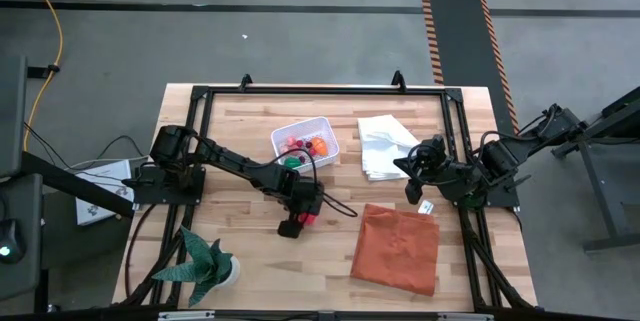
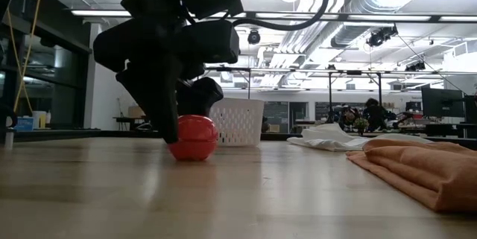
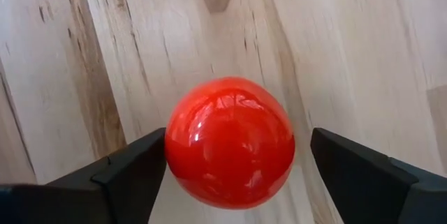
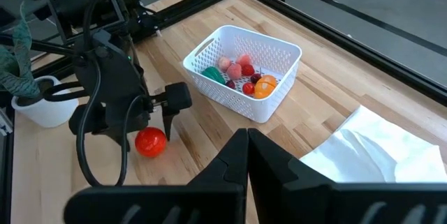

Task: Pick and placing Produce into tupperware
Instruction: Put the tomato in the basket

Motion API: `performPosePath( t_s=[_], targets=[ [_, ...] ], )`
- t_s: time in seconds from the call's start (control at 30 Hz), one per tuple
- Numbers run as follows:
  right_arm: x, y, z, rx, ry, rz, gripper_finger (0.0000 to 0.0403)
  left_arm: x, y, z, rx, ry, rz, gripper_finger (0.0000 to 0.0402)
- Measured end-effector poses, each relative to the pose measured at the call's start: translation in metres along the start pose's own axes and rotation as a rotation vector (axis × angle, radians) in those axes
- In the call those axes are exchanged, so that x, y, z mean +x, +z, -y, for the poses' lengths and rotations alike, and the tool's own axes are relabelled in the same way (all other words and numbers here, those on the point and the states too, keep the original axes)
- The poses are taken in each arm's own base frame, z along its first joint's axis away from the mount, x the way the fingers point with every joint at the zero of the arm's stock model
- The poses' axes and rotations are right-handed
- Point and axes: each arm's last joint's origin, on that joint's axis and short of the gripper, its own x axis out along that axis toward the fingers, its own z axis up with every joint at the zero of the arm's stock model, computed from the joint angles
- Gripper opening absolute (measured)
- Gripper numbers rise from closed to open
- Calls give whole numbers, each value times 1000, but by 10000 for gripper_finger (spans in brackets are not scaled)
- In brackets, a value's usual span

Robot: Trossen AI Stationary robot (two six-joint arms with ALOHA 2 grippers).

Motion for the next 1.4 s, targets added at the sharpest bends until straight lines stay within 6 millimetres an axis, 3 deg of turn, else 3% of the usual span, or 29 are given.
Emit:
performPosePath(
  t_s=[0.97,1.4],
  targets=[
    [0,0,0,7,0,0,1,0,4,-1,-45,16,40,349],
    [0,0,0,7,0,1,1,0,4,-1,-45,16,39,255]
  ],
)
